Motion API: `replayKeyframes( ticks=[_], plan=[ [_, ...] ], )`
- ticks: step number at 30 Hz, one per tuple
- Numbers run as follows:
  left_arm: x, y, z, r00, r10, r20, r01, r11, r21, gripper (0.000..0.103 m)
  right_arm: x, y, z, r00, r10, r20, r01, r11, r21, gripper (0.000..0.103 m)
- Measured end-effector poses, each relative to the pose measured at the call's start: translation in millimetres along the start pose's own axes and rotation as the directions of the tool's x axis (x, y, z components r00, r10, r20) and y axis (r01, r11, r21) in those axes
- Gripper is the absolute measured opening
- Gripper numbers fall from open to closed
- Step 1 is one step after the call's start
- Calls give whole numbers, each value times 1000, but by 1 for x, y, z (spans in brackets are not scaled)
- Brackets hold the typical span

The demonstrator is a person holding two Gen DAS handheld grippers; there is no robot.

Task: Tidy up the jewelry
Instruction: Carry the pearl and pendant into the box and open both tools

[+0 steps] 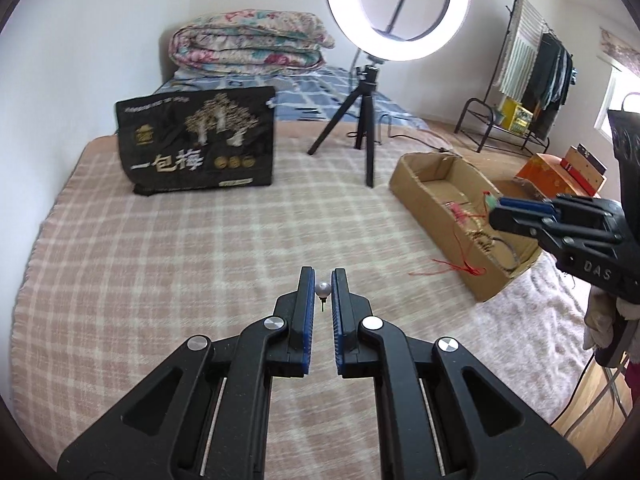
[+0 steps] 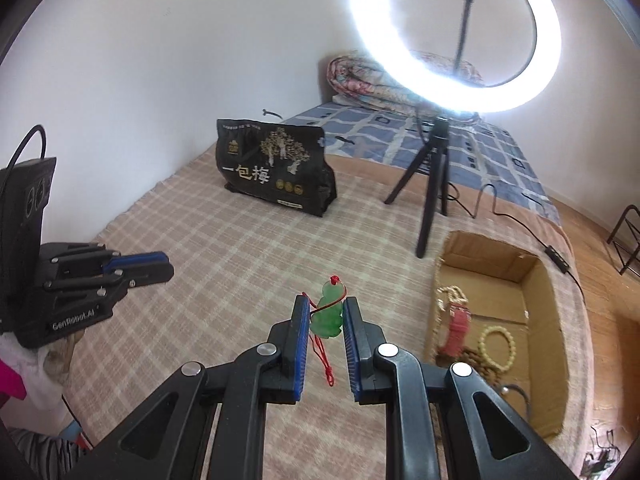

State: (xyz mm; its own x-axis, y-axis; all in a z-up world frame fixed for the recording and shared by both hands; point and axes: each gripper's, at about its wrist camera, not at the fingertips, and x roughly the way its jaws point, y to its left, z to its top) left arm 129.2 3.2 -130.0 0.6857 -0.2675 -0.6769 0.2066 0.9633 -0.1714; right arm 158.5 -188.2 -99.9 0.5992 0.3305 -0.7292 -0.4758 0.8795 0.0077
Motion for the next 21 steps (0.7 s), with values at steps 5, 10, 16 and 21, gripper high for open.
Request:
replayKeyframes(
  ticks=[5, 10, 16, 21],
  plan=[
    [7, -23, 12, 999, -34, 6, 34, 999, 21, 6, -21, -31, -12, 999, -45, 4, 45, 998, 40, 15],
    [16, -48, 27, 998, -69, 12, 68, 996, 50, 6, -37, -63, -22, 996, -88, 5, 88, 993, 83, 15],
    [31, -77, 44, 994, -105, 11, 103, 992, 77, 6, -44, -95, -32, 992, -127, 0, 125, 984, 127, 15],
    [52, -99, 62, 990, -139, 5, 138, 988, 75, 6, -45, -116, -40, 989, -146, -8, 145, 977, 157, 15]
  ],
)
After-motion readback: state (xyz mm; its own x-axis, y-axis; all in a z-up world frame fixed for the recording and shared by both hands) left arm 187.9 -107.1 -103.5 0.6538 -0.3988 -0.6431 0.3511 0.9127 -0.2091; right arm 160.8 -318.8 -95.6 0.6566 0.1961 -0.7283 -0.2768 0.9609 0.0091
